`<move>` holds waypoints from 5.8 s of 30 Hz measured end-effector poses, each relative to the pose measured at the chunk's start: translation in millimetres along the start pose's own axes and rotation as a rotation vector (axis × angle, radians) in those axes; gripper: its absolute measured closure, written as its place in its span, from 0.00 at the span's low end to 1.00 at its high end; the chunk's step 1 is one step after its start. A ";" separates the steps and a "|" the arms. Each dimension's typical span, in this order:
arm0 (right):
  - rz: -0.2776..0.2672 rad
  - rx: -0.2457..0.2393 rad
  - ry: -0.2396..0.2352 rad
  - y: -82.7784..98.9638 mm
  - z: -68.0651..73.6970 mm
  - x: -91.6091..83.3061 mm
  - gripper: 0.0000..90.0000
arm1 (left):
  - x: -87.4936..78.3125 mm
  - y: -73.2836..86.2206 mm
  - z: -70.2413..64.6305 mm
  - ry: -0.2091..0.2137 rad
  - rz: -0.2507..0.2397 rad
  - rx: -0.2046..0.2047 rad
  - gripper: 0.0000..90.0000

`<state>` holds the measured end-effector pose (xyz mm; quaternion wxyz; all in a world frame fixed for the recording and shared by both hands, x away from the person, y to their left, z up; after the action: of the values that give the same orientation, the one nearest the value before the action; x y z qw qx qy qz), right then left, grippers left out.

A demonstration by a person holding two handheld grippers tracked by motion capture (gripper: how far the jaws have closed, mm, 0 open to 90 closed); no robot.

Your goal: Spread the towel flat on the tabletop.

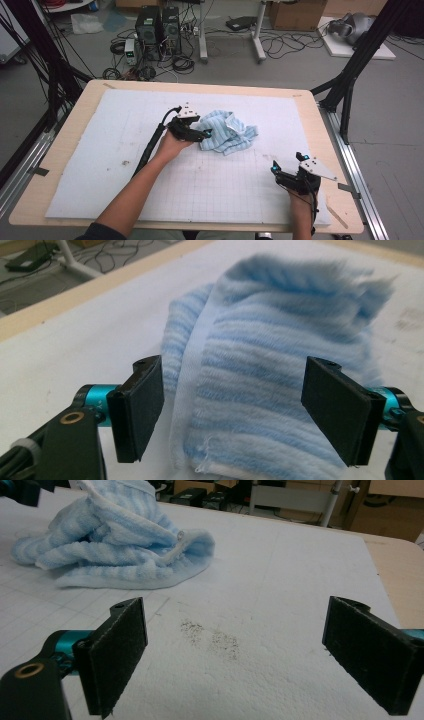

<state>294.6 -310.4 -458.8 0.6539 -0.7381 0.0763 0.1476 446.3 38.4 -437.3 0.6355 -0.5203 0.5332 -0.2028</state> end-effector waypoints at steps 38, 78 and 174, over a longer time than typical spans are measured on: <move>0.081 -0.020 -0.109 -7.8 19.6 13.2 0.11 | -44.7 -21.3 15.8 0.040 -0.143 -0.074 0.93; 0.262 -0.250 -0.564 -26.9 143.6 45.0 0.96 | -122.8 7.8 65.8 -0.108 -0.192 -0.165 0.93; 0.226 -0.211 -0.355 -103.8 103.4 156.1 0.46 | -92.0 33.4 53.9 -0.070 -0.079 -0.178 0.92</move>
<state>461.6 -181.8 -421.0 0.5555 -0.7516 0.0264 0.3547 452.2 149.7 -429.6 0.5966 -0.6021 0.5055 -0.1611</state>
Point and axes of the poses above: each handheld gripper's, and its own axes: x roughly forward along the jaws, y roughly out of its underside, z roughly to its left, the point moved 3 cm from there along x, roughly forward along the jaws, and after that the axes turned 13 degrees about y, right-handed, at the moved point
